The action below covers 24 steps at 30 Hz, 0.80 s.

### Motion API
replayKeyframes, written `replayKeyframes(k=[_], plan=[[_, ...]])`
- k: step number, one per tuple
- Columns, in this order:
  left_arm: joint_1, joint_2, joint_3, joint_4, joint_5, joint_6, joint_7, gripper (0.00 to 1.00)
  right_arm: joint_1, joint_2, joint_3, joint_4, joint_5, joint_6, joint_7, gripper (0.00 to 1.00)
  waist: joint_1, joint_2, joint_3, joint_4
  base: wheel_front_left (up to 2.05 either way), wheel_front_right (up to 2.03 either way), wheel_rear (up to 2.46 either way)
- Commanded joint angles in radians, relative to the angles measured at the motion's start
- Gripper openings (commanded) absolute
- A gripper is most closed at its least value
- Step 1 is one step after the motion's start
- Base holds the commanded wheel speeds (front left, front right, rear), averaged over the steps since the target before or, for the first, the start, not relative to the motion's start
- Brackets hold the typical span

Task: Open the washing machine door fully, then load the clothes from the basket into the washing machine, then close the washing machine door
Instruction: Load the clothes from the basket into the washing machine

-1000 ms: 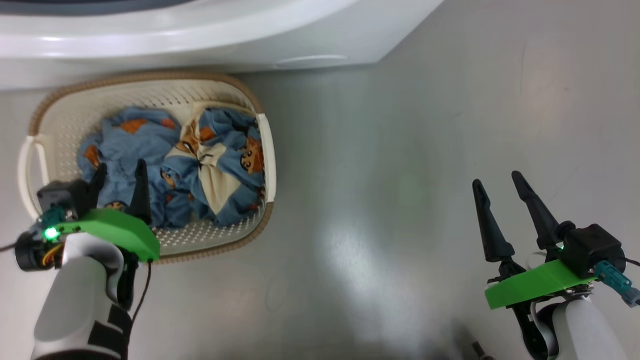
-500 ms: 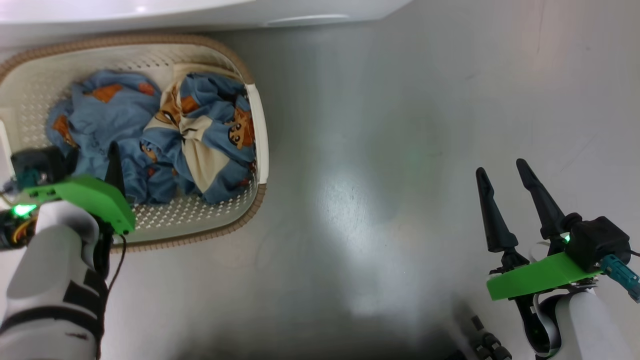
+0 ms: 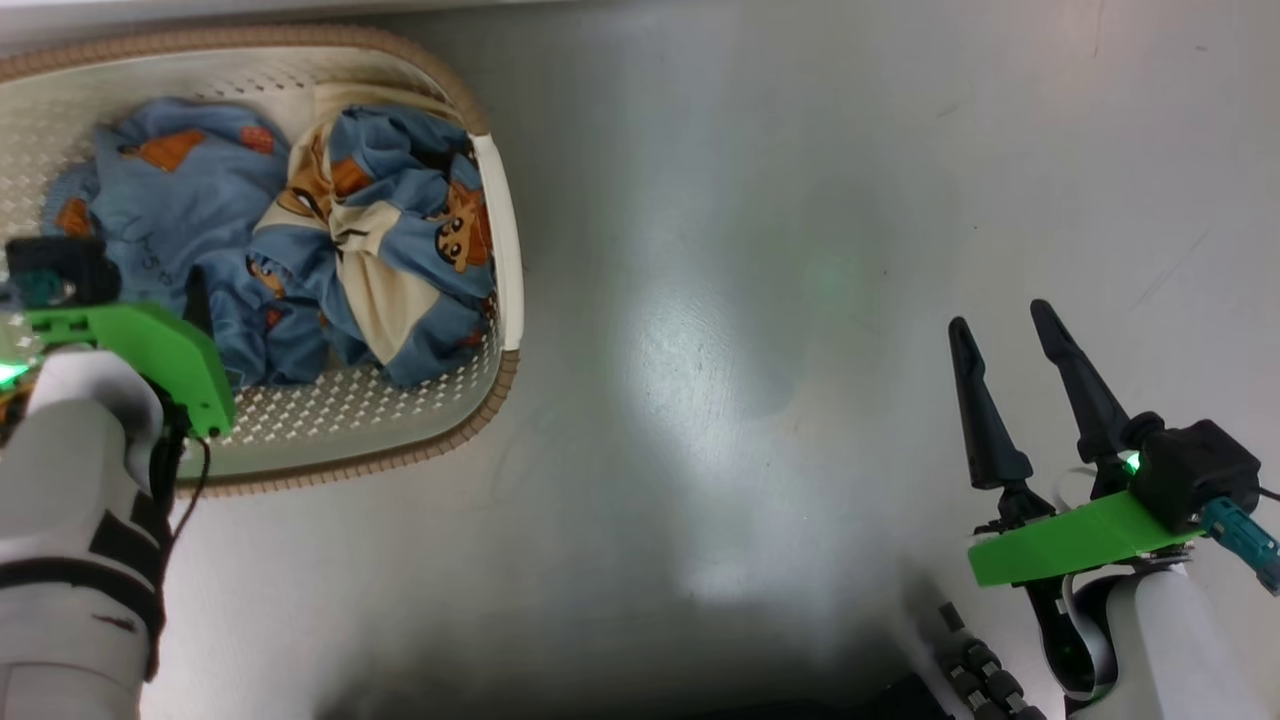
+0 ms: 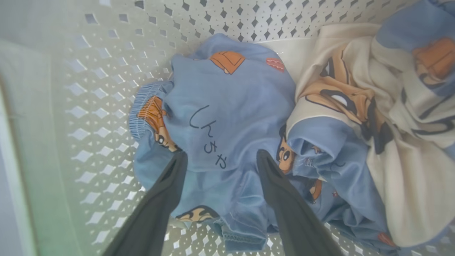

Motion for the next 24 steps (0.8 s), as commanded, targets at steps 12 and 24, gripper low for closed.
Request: replayKeyframes(k=[12, 24], plan=[[-0.043, 0.074, -0.033, 0.031, 0.027, 0.017, 0.085, 1.00, 0.013, 0.010, 0.030, -0.021, -0.004, 0.002, -0.012, 1.00, 0.0000, 0.0000, 0.040, -0.012, 0.00, 0.00, 0.00], [-0.071, 0.083, -0.075, 0.043, 0.045, 0.060, 0.135, 0.85, 0.011, 0.012, 0.025, -0.032, -0.001, 0.002, -0.012, 1.00, 0.0000, 0.0000, 0.077, -0.022, 0.00, 0.00, 0.00]])
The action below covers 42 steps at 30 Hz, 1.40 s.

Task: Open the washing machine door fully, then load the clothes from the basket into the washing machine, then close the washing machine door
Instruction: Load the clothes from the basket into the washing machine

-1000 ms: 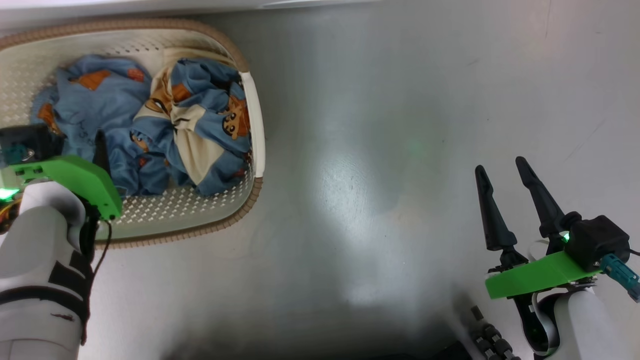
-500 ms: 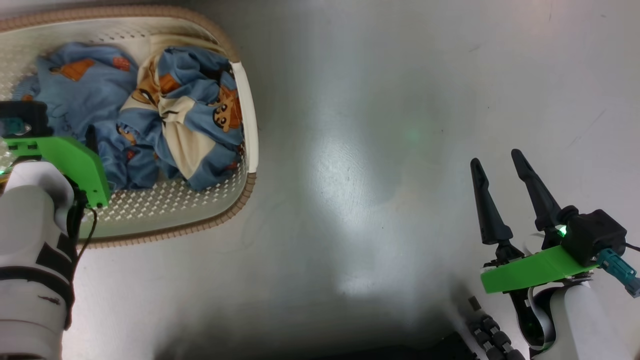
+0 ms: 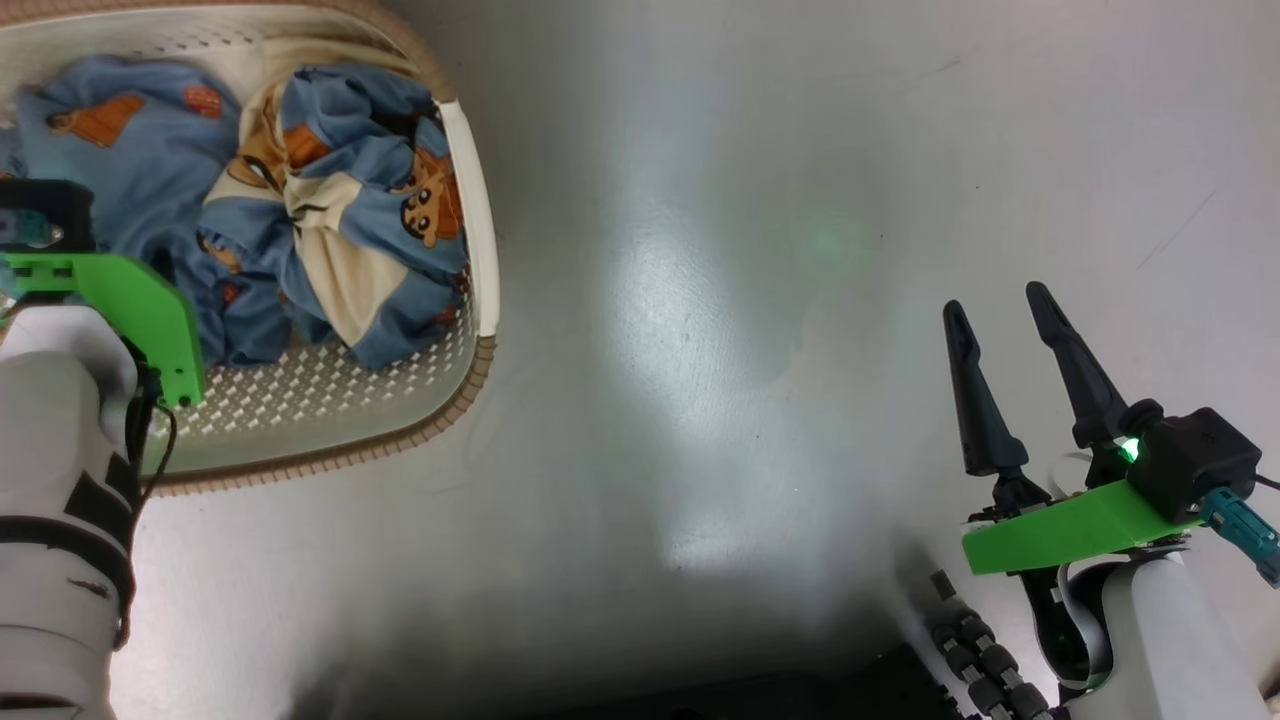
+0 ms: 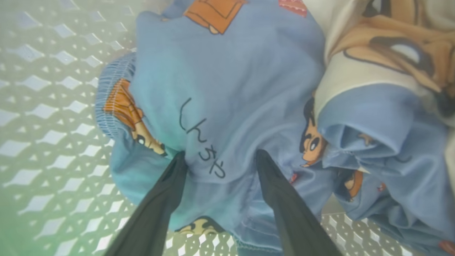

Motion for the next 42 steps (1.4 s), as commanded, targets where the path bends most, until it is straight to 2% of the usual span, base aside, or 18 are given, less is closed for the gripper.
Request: replayKeyframes(k=[1, 2, 3, 13, 22, 30, 35, 42], plan=[[0.021, 0.054, 0.005, 0.000, 0.011, 0.011, 0.005, 0.46, 0.031, 0.005, 0.019, -0.018, -0.001, 0.002, -0.012, 1.00, 0.0000, -0.0001, 0.003, -0.002, 0.00, 0.00, 0.00], [0.022, 0.055, 0.005, 0.001, 0.009, 0.012, 0.006, 0.10, 0.030, 0.005, 0.020, -0.018, -0.001, 0.002, -0.012, 1.00, 0.0000, -0.0001, 0.002, -0.003, 0.00, 0.00, 0.00], [0.026, 0.055, 0.003, 0.002, 0.008, 0.012, 0.009, 0.00, 0.029, 0.006, 0.020, -0.019, -0.002, 0.002, -0.012, 1.00, 0.0000, -0.0001, 0.001, -0.004, 0.00, 0.00, 0.00], [0.057, 0.044, 0.019, 0.003, -0.033, 0.008, -0.058, 0.00, 0.014, 0.006, 0.019, -0.017, 0.001, 0.002, -0.012, 1.00, 0.0000, -0.0001, -0.042, 0.001, 0.00, 0.00, 0.00], [0.131, 0.016, 0.051, 0.004, -0.092, -0.006, -0.177, 0.00, 0.011, 0.003, 0.027, 0.018, 0.007, 0.002, -0.012, 1.00, 0.0000, -0.0001, -0.164, 0.017, 0.00, 0.00, 0.00], [0.219, 0.002, 0.072, -0.020, -0.132, -0.017, -0.242, 0.00, 0.028, -0.004, 0.042, 0.053, 0.015, 0.002, -0.012, 1.00, 0.0000, -0.0001, -0.284, 0.031, 0.00, 0.00, 0.00], [0.292, -0.006, 0.082, -0.086, -0.146, -0.018, -0.252, 0.00, 0.047, -0.007, 0.053, 0.070, 0.020, 0.002, -0.012, 1.00, 0.0000, -0.0001, -0.363, 0.039, 0.00, 0.00, 0.00], [0.444, -0.027, 0.121, -0.345, -0.162, -0.010, -0.253, 0.00, 0.073, -0.012, 0.065, 0.096, 0.027, 0.002, -0.012, 1.00, 0.0000, -0.0001, -0.471, 0.048, 0.00, 0.00, 0.00]])
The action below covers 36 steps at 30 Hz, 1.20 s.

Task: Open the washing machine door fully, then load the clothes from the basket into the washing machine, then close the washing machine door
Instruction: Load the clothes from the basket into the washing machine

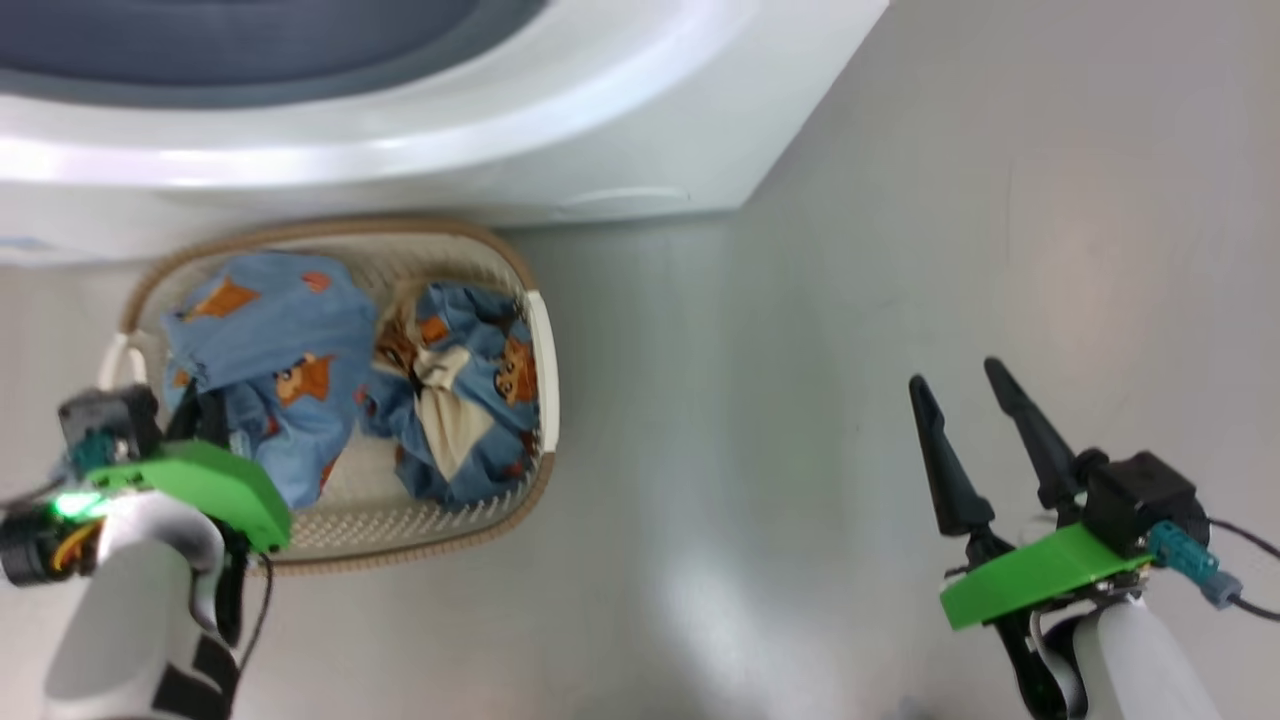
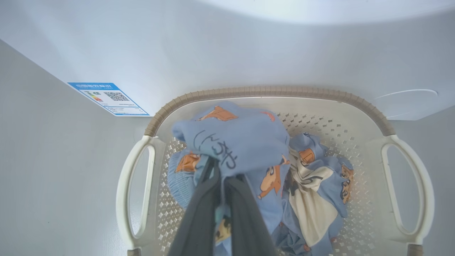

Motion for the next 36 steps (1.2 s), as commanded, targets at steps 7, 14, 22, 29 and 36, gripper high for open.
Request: replayKeyframes(k=[7, 14, 22, 29, 36], plan=[[0.214, 0.008, 0.081, -0.276, -0.008, 0.007, -0.013, 0.00, 0.064, -0.002, 0.036, 0.008, 0.022, 0.002, -0.012, 1.00, 0.0000, 0.0000, -0.167, 0.011, 0.00, 0.00, 0.00], [0.339, -0.014, 0.118, -0.457, 0.007, 0.001, -0.013, 0.00, 0.082, -0.002, 0.048, 0.021, 0.028, 0.002, -0.012, 1.00, 0.0000, 0.0000, -0.256, 0.008, 0.00, 0.00, 0.00], [0.447, -0.041, 0.146, -0.634, 0.040, -0.002, -0.013, 0.00, 0.110, -0.005, 0.051, 0.033, 0.028, 0.002, -0.012, 1.00, 0.0000, 0.0000, -0.349, 0.018, 0.00, 0.00, 0.00], [0.532, -0.068, 0.164, -0.739, 0.045, -0.003, -0.013, 0.00, 0.145, -0.005, 0.046, 0.046, 0.032, 0.002, -0.012, 1.00, 0.0000, 0.0000, -0.432, 0.031, 0.00, 0.00, 0.00], [0.598, -0.080, 0.177, -0.798, 0.054, -0.003, -0.014, 0.00, 0.178, -0.010, 0.043, 0.055, 0.032, 0.002, -0.011, 1.00, 0.0000, 0.0000, -0.507, 0.043, 0.00, 0.00, 0.00]])
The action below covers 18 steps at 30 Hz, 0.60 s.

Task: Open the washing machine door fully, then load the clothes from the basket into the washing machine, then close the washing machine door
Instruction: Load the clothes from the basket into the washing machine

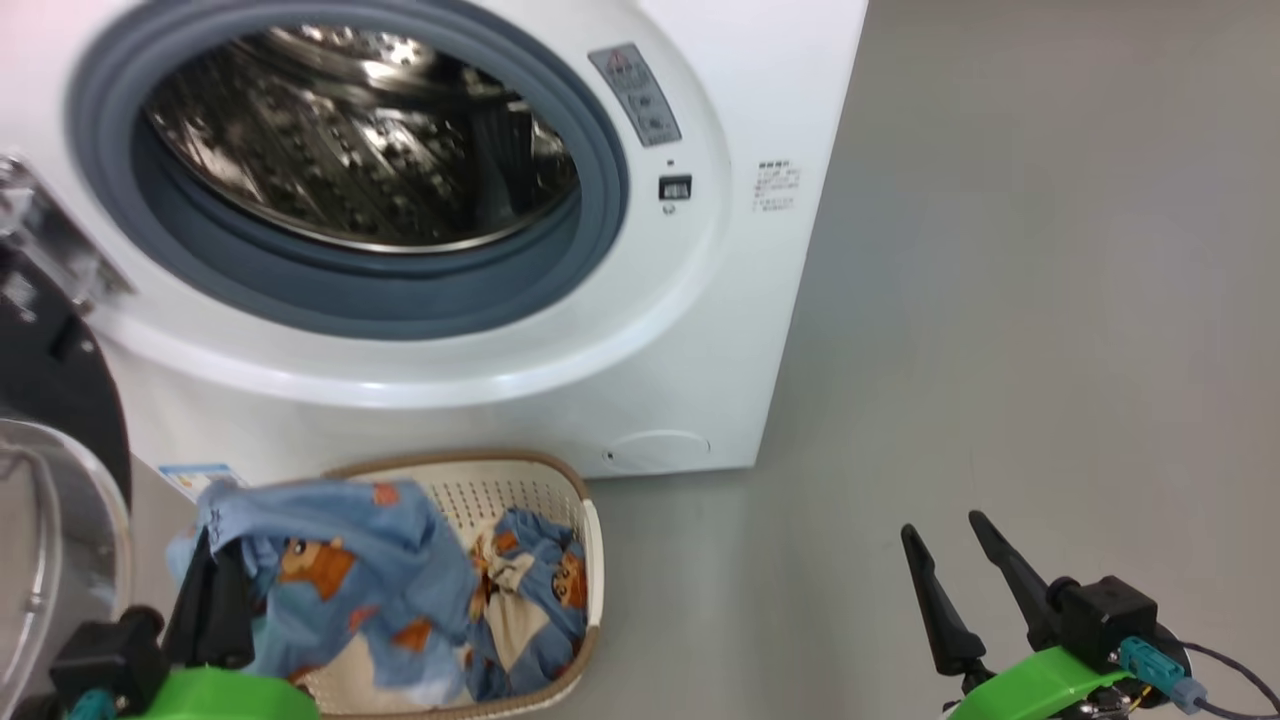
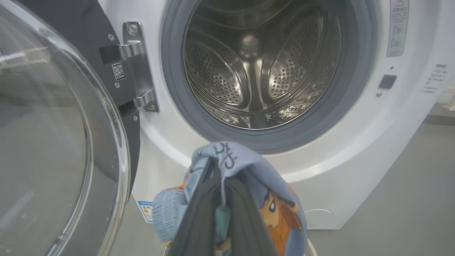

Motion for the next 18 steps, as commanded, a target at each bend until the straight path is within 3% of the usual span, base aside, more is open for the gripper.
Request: replayKeyframes(k=[1, 18], plan=[[0.007, 0.013, 0.039, -0.043, 0.011, 0.001, -0.014, 0.00, 0.008, -0.008, 0.018, -0.020, 0.008, 0.002, -0.011, 1.00, 0.0000, 0.0000, -0.050, 0.013, 0.00, 0.00, 0.00], [0.133, -0.004, 0.041, -0.098, 0.002, 0.015, -0.014, 0.00, 0.062, 0.001, 0.006, -0.029, 0.010, 0.002, 0.002, 1.00, 0.0000, 0.0000, -0.134, 0.021, 0.00, 0.00, 0.00]])
